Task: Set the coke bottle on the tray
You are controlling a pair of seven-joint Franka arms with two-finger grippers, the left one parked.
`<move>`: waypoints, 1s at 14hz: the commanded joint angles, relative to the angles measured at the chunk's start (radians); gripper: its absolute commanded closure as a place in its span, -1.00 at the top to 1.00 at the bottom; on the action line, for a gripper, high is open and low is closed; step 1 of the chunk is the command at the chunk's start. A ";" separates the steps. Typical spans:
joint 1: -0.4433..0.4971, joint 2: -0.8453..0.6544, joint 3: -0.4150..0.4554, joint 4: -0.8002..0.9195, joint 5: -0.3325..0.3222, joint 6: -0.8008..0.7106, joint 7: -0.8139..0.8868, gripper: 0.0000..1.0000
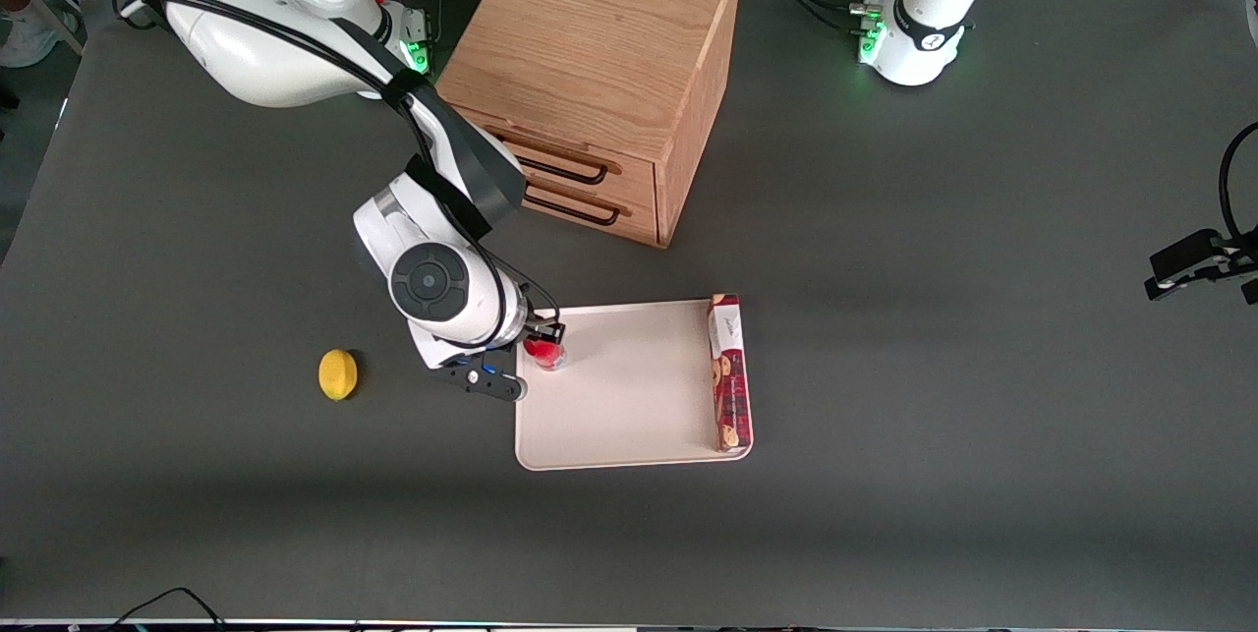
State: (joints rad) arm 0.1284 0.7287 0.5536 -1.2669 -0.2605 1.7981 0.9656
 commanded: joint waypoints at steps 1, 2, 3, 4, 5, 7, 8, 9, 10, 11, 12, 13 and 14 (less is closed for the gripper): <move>-0.033 -0.177 0.034 -0.005 -0.017 -0.138 -0.033 1.00; -0.051 -0.254 0.042 -0.003 -0.014 -0.205 -0.132 1.00; -0.074 -0.328 0.042 0.006 -0.010 -0.276 -0.239 1.00; -0.097 -0.389 0.036 0.026 0.012 -0.354 -0.328 1.00; -0.124 -0.449 0.023 0.040 0.048 -0.449 -0.423 1.00; -0.147 -0.590 -0.073 0.038 0.104 -0.599 -0.598 1.00; -0.147 -0.662 -0.145 0.015 0.134 -0.623 -0.676 1.00; -0.147 -0.736 -0.235 -0.046 0.162 -0.628 -0.770 1.00; -0.145 -0.811 -0.329 -0.133 0.177 -0.622 -0.868 1.00; -0.144 -0.880 -0.418 -0.237 0.187 -0.591 -0.949 1.00; -0.142 -0.952 -0.495 -0.356 0.193 -0.524 -1.020 1.00; -0.142 -1.030 -0.547 -0.500 0.193 -0.434 -1.068 1.00; -0.142 -1.119 -0.591 -0.663 0.193 -0.311 -1.078 1.00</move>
State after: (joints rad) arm -0.0207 -0.1948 0.0251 -1.5781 -0.0874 1.2910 -0.0684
